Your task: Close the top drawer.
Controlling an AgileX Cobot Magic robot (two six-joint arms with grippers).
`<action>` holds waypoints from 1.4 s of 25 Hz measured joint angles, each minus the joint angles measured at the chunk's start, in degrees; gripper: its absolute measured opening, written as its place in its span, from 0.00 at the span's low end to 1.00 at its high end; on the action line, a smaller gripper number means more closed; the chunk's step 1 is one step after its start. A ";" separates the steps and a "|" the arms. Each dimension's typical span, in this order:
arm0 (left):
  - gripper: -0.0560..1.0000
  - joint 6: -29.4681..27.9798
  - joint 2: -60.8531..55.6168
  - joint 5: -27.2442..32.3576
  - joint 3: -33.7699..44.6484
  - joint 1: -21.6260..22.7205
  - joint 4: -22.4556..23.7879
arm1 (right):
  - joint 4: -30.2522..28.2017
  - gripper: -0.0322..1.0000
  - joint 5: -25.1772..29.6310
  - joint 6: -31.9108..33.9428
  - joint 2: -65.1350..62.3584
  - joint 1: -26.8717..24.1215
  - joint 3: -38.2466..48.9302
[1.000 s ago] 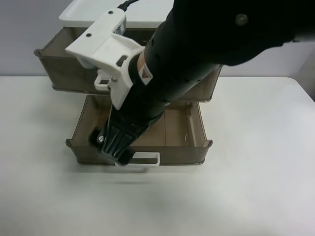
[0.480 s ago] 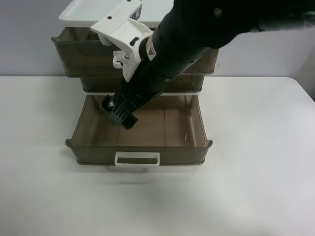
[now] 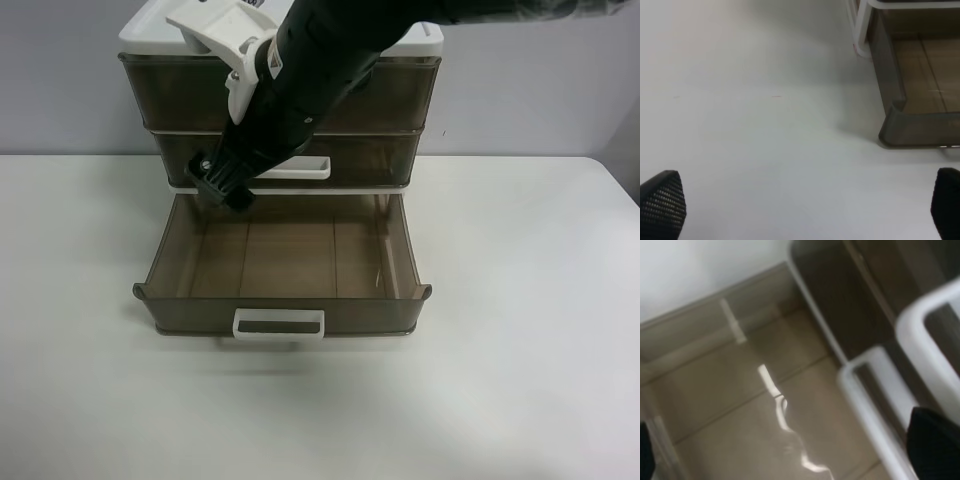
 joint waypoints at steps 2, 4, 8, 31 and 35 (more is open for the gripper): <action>0.99 0.00 0.00 0.00 0.00 0.00 0.00 | 1.11 0.99 -0.01 -0.99 0.00 -1.55 -0.02; 0.99 0.00 0.00 0.00 0.00 0.00 0.00 | 2.59 0.99 0.20 -2.27 0.00 -2.65 -0.02; 0.99 0.00 0.00 0.00 0.00 0.00 0.00 | 3.75 0.99 0.33 -3.31 0.04 -3.09 -0.02; 0.99 0.00 0.00 0.00 0.00 0.00 0.00 | 3.55 0.99 34.10 0.47 -31.89 -1.60 2.87; 0.99 0.00 0.00 0.00 0.00 0.00 0.00 | 0.44 0.99 34.28 2.85 -43.89 -1.60 12.42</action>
